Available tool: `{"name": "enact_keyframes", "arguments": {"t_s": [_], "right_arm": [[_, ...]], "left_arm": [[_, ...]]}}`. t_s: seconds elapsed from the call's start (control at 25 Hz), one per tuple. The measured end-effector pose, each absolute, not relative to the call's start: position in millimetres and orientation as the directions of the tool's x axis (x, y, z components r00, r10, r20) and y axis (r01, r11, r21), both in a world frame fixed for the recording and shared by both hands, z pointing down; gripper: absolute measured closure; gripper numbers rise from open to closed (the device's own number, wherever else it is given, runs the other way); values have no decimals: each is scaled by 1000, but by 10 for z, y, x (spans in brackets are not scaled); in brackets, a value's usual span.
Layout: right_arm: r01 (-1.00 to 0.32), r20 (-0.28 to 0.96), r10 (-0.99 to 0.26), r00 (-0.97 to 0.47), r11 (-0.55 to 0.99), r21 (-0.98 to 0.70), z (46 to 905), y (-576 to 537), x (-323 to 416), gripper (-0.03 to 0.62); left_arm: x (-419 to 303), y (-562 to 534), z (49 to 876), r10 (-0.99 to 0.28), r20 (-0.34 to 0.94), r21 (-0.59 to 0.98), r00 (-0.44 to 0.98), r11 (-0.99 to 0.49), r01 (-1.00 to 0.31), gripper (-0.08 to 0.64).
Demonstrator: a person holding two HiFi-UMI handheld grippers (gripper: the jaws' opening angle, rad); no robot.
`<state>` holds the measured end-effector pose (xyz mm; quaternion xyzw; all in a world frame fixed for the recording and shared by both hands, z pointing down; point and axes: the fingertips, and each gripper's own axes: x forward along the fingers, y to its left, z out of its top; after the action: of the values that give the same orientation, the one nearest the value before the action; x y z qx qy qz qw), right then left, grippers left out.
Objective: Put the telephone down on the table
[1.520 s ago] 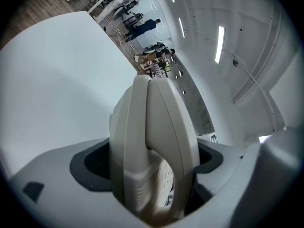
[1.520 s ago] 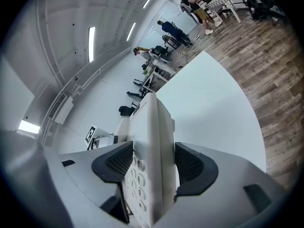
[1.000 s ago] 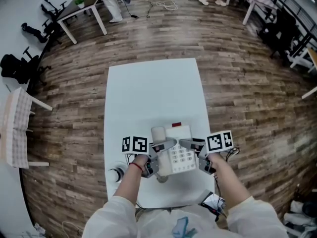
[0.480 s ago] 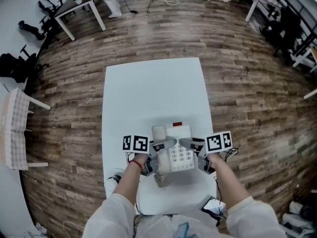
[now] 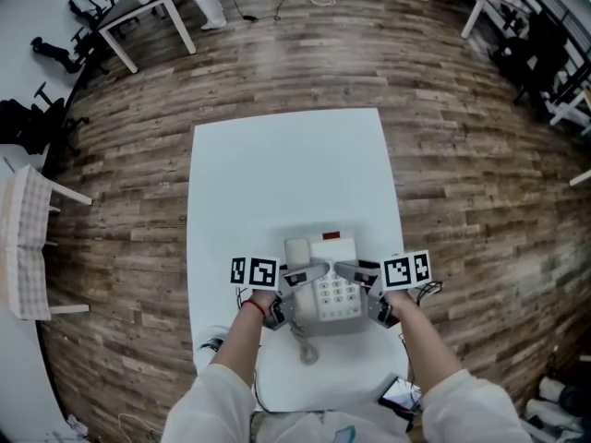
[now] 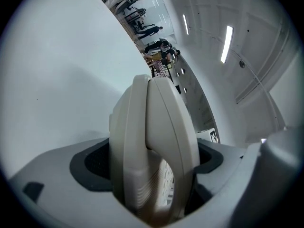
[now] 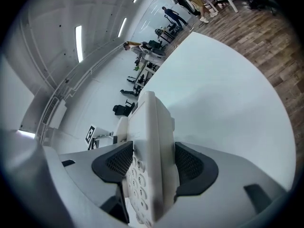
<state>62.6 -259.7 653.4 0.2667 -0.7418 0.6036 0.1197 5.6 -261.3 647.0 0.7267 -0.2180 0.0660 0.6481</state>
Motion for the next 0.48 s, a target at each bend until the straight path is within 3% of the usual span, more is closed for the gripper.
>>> {"name": "enact_keyframes", "arguments": {"t_s": [0.48], "right_arm": [[-516,478,-248,-843,117,-849,6662,-2647,644,311]], "left_arm": [[85,-2684,6562,-213,400,895,891,-119,-430,100]]}}
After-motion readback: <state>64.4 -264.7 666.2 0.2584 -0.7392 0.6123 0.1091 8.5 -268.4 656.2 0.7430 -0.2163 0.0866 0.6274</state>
